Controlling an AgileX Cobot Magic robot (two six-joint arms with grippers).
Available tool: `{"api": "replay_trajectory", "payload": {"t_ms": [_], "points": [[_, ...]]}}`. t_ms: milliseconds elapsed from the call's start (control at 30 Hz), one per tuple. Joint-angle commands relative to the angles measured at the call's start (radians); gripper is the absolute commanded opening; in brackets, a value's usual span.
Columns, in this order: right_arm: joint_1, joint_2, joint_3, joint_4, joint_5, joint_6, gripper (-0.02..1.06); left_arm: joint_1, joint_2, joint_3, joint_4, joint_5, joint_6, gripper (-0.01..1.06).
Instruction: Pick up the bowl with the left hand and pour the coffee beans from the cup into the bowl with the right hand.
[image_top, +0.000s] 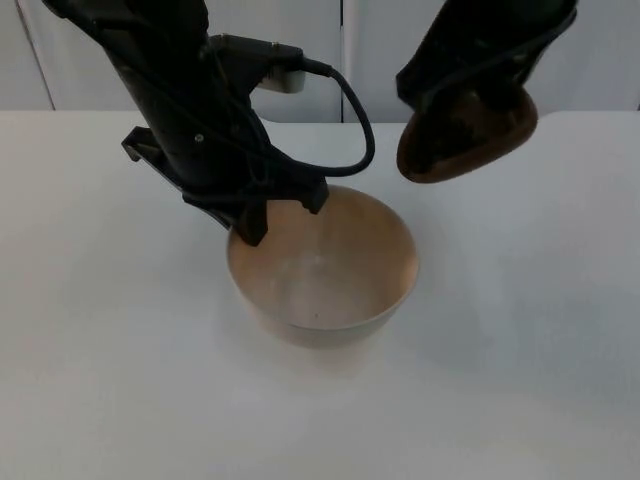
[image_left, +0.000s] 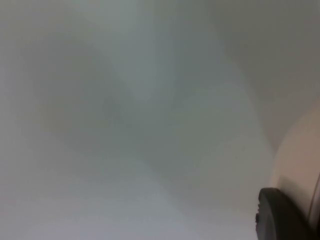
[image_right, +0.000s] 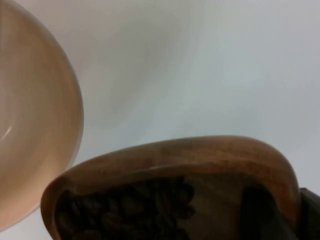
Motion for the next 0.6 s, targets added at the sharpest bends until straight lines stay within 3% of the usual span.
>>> {"api": "replay_trajectory", "payload": {"t_ms": [0, 67, 200, 567], "points": [[0.028, 0.005, -0.012, -0.069, -0.001, 0.016, 0.00, -0.005, -0.005, 0.000, -0.015, -0.008, 0.005, 0.00], [0.035, 0.005, -0.012, -0.077, -0.001, 0.018, 0.00, -0.005, -0.005, 0.000, -0.015, -0.008, 0.005, 0.00], [0.069, 0.005, -0.012, -0.197, -0.001, 0.054, 0.00, -0.005, -0.005, 0.000, -0.015, -0.008, 0.005, 0.00], [0.123, 0.005, -0.012, -0.328, -0.001, 0.070, 0.00, -0.005, -0.005, 0.000, -0.015, -0.008, 0.005, 0.00]]}}
